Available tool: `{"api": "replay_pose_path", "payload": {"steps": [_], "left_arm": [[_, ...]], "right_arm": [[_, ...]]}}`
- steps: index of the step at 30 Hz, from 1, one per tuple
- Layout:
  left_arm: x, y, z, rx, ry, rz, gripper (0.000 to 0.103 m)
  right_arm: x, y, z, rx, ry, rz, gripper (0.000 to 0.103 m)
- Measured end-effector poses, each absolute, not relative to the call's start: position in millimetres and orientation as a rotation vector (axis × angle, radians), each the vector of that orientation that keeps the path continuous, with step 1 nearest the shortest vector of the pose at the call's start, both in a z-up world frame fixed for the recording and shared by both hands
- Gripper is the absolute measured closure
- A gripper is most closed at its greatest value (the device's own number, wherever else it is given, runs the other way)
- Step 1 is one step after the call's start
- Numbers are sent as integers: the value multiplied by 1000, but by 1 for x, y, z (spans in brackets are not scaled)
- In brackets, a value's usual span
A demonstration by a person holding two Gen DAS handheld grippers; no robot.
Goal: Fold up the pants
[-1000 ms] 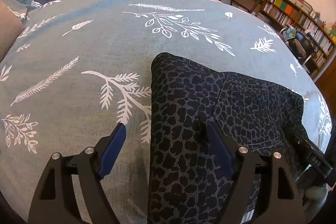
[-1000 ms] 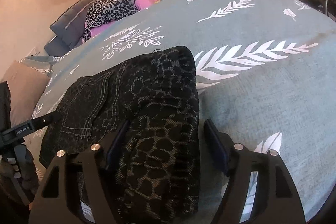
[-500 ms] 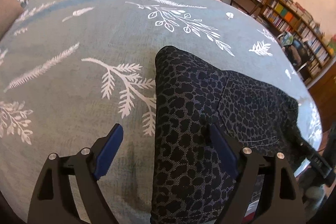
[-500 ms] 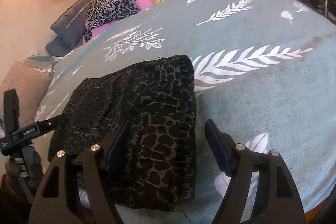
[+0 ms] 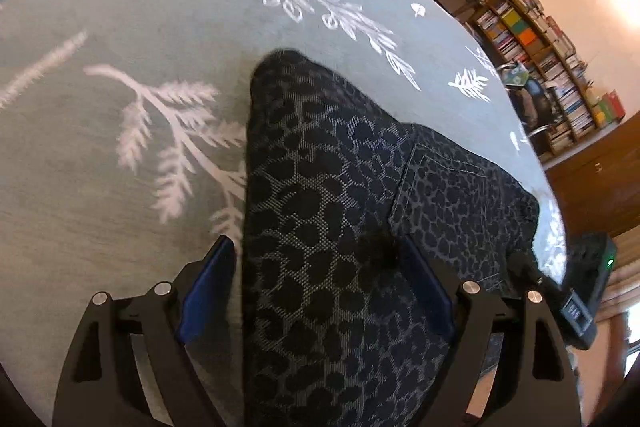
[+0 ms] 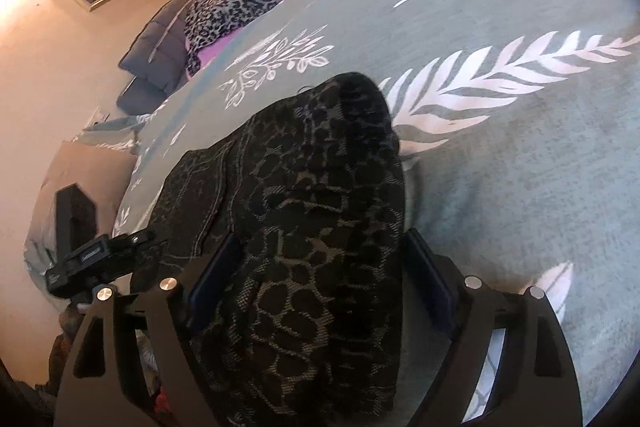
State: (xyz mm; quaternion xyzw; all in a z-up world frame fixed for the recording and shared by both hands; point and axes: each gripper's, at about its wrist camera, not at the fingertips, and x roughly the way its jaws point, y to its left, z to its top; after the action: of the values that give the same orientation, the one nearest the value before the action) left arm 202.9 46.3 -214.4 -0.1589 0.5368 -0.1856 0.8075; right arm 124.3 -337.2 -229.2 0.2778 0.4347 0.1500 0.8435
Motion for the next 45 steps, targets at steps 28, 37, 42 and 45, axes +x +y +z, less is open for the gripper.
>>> {"api": "replay_pose_path", "payload": {"steps": [28,37,42,45], "left_arm": [[201,50,-207,-382,1155,-505,52],[206,45,-207,-368,1154,-520,57],[206,47,-196,-357,1107,-550,63],[210,49,-189,-371,1081,-558,66]], "right_arm": [[157,-332,-227,607,992,445,39],[155,-332,-226,662,961,477,52],[152,-332,-209,685,897,522,56],[156,-329,-196,695,860,551,58]]}}
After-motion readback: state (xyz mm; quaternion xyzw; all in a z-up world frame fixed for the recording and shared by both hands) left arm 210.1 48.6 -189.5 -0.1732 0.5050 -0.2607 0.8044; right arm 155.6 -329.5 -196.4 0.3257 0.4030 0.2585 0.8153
